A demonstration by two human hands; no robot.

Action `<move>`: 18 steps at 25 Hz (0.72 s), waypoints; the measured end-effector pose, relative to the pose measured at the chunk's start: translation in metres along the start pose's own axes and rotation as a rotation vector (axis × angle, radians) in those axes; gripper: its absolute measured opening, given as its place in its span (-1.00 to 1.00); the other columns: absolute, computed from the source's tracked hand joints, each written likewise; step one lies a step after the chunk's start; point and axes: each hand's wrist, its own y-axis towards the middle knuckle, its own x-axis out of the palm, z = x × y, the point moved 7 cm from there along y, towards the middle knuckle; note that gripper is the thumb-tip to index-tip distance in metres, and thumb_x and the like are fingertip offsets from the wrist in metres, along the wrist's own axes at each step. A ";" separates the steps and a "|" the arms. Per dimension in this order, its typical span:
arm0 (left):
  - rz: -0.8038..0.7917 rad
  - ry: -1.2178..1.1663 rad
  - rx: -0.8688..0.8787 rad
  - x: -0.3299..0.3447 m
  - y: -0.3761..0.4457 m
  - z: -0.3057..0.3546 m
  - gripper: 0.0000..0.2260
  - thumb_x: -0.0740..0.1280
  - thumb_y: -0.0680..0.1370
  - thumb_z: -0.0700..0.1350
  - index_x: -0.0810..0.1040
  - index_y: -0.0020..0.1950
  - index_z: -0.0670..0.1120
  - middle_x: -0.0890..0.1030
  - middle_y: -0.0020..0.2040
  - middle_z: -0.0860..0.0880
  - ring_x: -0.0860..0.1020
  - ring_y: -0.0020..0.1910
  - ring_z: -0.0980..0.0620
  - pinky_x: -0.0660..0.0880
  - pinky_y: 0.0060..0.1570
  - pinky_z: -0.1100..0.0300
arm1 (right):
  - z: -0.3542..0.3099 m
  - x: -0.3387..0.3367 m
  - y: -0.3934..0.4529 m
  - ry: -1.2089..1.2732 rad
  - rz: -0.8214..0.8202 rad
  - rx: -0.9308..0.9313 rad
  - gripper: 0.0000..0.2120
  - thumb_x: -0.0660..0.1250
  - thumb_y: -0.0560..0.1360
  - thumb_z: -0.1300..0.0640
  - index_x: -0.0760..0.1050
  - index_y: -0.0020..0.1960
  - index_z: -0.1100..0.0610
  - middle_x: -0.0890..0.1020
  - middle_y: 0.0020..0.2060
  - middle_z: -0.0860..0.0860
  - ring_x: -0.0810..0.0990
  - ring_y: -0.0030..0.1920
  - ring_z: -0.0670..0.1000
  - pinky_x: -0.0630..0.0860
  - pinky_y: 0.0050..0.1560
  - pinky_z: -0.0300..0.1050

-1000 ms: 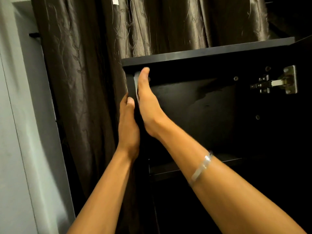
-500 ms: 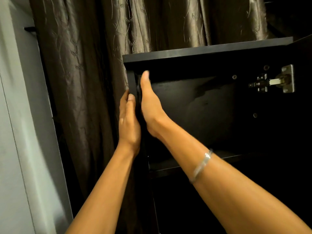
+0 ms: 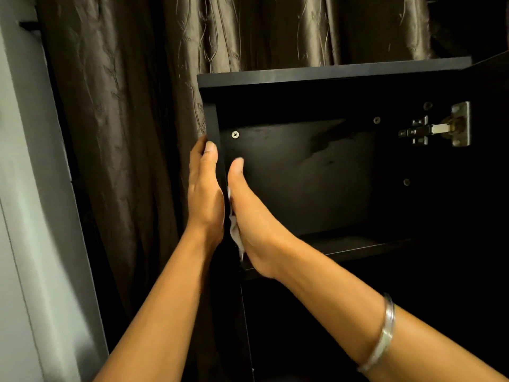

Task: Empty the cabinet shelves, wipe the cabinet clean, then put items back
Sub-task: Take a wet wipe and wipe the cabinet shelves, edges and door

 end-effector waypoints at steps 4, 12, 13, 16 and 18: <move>-0.025 0.022 0.023 0.001 -0.002 0.003 -0.61 0.15 0.68 0.11 0.41 0.47 0.01 0.55 0.34 0.10 0.51 0.28 0.26 0.48 0.30 0.23 | -0.038 0.001 0.027 0.149 0.090 -0.143 -0.37 -0.06 0.55 -0.42 0.36 0.43 -0.10 0.47 0.32 -0.16 0.41 0.26 -0.27 0.27 0.26 -0.25; 0.016 0.013 0.014 0.001 -0.003 0.005 -0.63 0.15 0.68 0.08 0.41 0.47 0.05 0.50 0.36 0.14 0.44 0.35 0.22 0.39 0.28 0.31 | 0.029 -0.004 0.019 -0.201 0.010 0.085 -0.27 -0.04 0.53 -0.44 0.25 0.51 0.00 0.53 0.26 -0.05 0.50 0.22 -0.04 0.38 0.30 -0.10; 0.012 0.020 0.028 0.000 -0.002 0.004 -0.62 0.16 0.67 0.10 0.42 0.47 0.04 0.51 0.38 0.08 0.45 0.37 0.16 0.41 0.32 0.27 | 0.015 -0.003 0.014 -0.183 0.002 0.035 -0.25 -0.06 0.49 -0.49 0.38 0.41 0.00 0.61 0.09 -0.15 0.55 0.09 -0.08 0.34 0.41 -0.01; -0.016 0.006 0.042 0.001 0.001 0.004 -0.63 0.17 0.67 0.09 0.44 0.43 -0.01 0.58 0.30 0.03 0.53 0.30 0.16 0.45 0.35 0.19 | -0.029 -0.006 0.009 0.106 0.021 -0.187 -0.26 -0.11 0.52 -0.44 0.43 0.41 0.02 0.56 0.31 -0.07 0.47 0.34 -0.09 0.25 0.50 0.04; 0.013 0.031 0.060 0.001 -0.002 0.006 -0.65 0.15 0.70 0.03 0.40 0.46 -0.04 0.55 0.32 0.06 0.50 0.30 0.24 0.42 0.31 0.33 | -0.039 -0.007 0.019 0.195 0.072 -0.236 -0.40 -0.05 0.63 -0.28 0.46 0.38 0.09 0.57 0.31 0.03 0.50 0.35 -0.04 0.34 0.45 -0.01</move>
